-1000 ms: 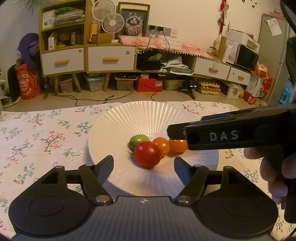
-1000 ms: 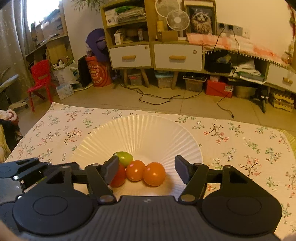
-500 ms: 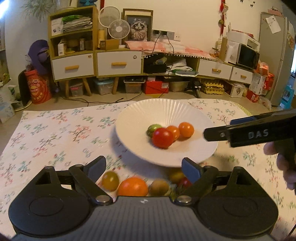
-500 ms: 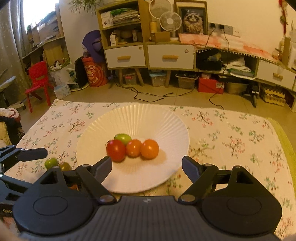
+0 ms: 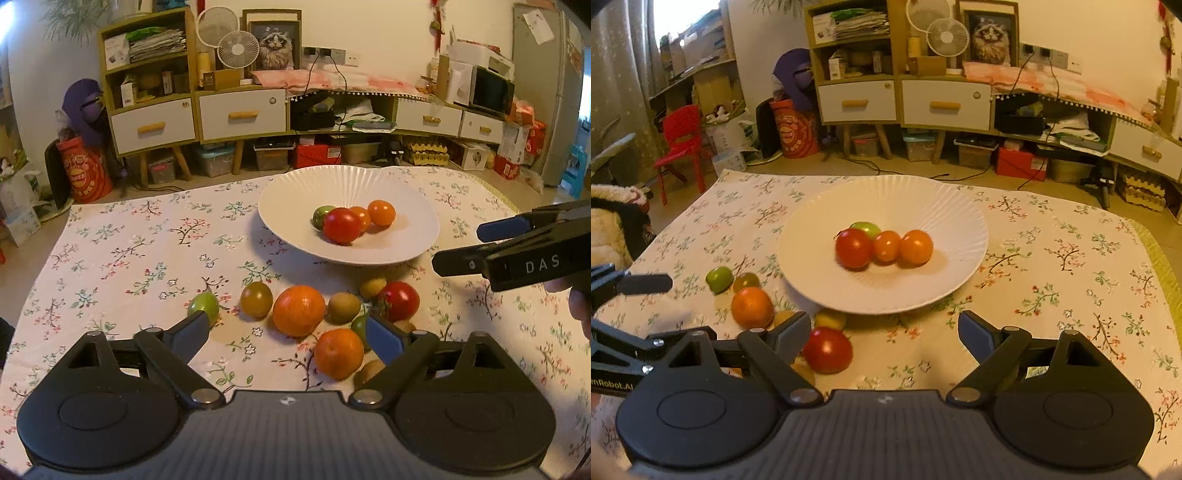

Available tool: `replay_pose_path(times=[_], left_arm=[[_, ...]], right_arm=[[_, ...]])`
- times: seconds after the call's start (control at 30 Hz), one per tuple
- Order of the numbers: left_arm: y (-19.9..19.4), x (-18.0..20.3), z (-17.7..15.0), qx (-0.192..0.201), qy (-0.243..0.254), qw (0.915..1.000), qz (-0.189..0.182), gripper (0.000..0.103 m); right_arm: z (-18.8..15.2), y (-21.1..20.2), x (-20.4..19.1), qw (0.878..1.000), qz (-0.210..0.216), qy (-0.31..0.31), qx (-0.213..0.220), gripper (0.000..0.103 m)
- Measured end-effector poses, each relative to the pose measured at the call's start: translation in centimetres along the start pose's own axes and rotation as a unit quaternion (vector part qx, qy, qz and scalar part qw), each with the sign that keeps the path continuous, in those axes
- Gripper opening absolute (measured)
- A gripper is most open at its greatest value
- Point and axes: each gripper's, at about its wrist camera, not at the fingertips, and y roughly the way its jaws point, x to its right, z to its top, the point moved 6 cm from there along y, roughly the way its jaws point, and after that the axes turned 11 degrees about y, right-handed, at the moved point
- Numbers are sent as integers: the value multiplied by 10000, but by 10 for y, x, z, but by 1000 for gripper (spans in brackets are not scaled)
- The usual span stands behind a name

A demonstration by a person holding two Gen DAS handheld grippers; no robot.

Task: Organize fruits
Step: 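Withdraw both open grippers from the plate back toward the fruit cluster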

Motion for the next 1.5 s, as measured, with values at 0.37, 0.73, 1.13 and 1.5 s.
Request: replay_pose_path(times=[0.37,0.73,1.13,1.5], left_arm=[[-9,3,-28,-207,-42,9996,-207,94],[-3,5,-54,-540,79,9983,-224,98],[16,6,-67,-524,62,9982,-277,99],[31,7,-53,-427,11,9988,-229,98]], right_arm=[[-25,-7,-5,9997,-172,-117,-103,88],[-56,-3,-14,9980,-146,-493,-378,93],[-71,8,-13,9965,-188,-525,-620,93],[-47,13,5,9988,-380,-170,-268,88]])
